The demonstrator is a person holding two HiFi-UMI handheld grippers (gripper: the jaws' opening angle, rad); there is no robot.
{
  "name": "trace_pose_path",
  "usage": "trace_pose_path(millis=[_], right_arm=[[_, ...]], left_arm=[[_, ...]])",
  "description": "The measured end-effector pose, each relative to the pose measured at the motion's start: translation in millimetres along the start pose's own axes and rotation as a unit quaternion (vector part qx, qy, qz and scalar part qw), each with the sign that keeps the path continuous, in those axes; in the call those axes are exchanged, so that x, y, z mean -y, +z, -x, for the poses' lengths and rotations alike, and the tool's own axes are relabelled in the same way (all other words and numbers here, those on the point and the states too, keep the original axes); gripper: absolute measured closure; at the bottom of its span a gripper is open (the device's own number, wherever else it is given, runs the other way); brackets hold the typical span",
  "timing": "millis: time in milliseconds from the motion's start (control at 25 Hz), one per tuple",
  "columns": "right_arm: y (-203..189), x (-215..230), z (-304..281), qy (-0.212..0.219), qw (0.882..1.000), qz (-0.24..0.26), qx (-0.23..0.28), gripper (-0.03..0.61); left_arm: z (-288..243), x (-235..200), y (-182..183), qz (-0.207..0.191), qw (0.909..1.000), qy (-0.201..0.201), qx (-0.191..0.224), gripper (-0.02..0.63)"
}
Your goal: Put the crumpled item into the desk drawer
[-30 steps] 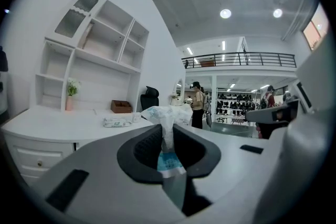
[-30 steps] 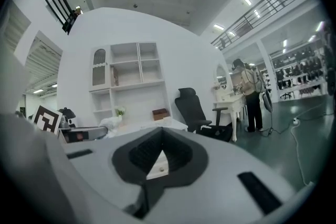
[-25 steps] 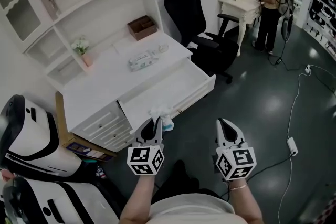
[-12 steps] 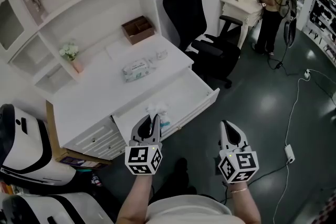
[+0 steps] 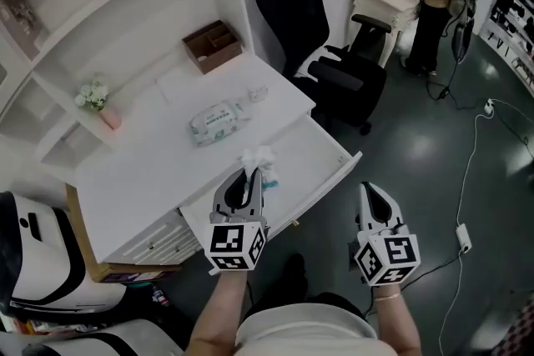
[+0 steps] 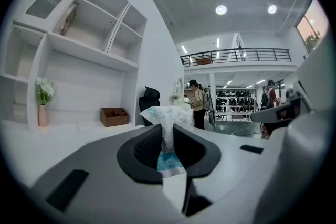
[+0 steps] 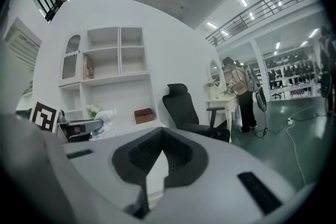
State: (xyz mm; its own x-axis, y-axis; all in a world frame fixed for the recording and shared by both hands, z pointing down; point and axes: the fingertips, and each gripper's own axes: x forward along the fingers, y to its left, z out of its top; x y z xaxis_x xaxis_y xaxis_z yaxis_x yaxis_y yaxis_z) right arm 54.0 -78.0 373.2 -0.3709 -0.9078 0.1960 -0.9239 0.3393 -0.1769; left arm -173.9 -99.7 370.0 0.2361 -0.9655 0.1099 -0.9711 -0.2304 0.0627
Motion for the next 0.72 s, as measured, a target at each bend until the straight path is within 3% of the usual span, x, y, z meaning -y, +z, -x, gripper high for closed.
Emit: trace_pose_path(millis=[400,720], right_arm=[[6,14,-25,-0.027,1.0,-0.006,0.002,0.577],[11,30,-44,-0.022,1.0,-0.016,0.005,0.577]], left_arm=[[-47,-6,4,0.0,0.9996,-0.027,0.002,0.568],[-76,-2,4,-0.01,0.9994,-0.033,-0.004,0.568]])
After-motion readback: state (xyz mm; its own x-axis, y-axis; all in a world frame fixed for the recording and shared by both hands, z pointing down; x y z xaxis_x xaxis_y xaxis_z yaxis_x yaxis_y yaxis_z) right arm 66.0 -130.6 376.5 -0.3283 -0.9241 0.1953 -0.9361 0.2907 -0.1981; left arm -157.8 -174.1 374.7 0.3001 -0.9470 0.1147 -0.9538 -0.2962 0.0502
